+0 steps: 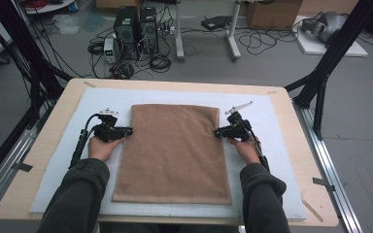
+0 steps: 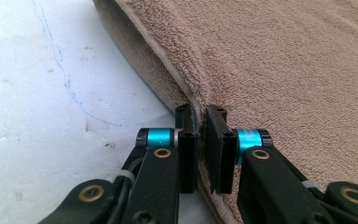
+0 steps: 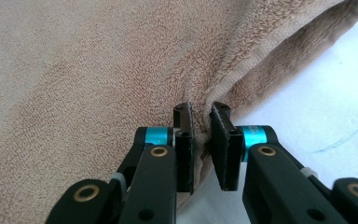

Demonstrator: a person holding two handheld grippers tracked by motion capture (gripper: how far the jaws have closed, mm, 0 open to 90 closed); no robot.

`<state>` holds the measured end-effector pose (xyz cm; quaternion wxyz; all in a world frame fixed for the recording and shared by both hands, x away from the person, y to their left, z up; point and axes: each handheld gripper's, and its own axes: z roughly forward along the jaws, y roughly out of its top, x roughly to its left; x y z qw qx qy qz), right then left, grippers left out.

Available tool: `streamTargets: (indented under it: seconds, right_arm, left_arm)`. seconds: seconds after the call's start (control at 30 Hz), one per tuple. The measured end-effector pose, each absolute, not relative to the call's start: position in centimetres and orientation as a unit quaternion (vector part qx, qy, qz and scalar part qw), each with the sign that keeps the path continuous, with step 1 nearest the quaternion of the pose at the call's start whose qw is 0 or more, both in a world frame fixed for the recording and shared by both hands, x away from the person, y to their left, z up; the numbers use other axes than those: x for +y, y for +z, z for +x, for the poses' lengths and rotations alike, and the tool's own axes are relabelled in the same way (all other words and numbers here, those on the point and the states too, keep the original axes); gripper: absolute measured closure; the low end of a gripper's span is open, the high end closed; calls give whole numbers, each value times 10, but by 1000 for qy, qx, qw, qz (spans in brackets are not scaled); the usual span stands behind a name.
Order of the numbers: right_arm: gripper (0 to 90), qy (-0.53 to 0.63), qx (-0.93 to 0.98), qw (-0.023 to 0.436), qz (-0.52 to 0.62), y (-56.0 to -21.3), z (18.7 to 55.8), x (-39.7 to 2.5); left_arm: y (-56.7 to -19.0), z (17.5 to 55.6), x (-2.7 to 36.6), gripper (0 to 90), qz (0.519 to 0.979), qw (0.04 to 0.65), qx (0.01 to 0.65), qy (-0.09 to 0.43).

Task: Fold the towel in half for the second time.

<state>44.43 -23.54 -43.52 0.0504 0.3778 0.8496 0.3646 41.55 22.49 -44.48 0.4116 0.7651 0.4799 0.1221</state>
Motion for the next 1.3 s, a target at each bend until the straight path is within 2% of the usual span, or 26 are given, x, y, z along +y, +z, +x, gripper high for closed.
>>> streamTargets:
  seconds: [0.3,0.5,0.6,0.77,0.83,0.9,1.0,1.1,1.27,1.3]
  right_arm:
    - [813,399,846,58,350,-405,429,-243]
    - [810,427,849,42,309,-379,388,-250]
    - [809,428,853,17,298,-384,358,-253]
    - [788,396,866,-5,306,-418,326,-257]
    - [686,391,865,-8,313,-427,325,-260]
    - [541,391,860,-12,327,-427,326,-263]
    - [447,402,852,4,334,-414,331,-269]
    - [395,417,842,18,341,-397,339,-271]
    - [378,408,843,64,345,-384,364,-262]
    - [375,408,842,62,347,-385,371,-259]
  left_arm:
    - [-416,400,240,845,745,473,455,118]
    - [-398,357,244,845,762,484,409,132]
    - [-405,327,246,845,772,485,392,121]
    - [-434,295,247,841,792,460,391,88]
    - [-440,292,247,813,794,456,394,78]
    - [-437,292,250,720,798,447,395,79]
    - [-427,295,253,573,799,446,394,90]
    - [-414,302,254,508,794,452,392,107]
    - [-402,331,248,473,789,450,393,145]
    - [-402,338,246,473,785,450,398,151]
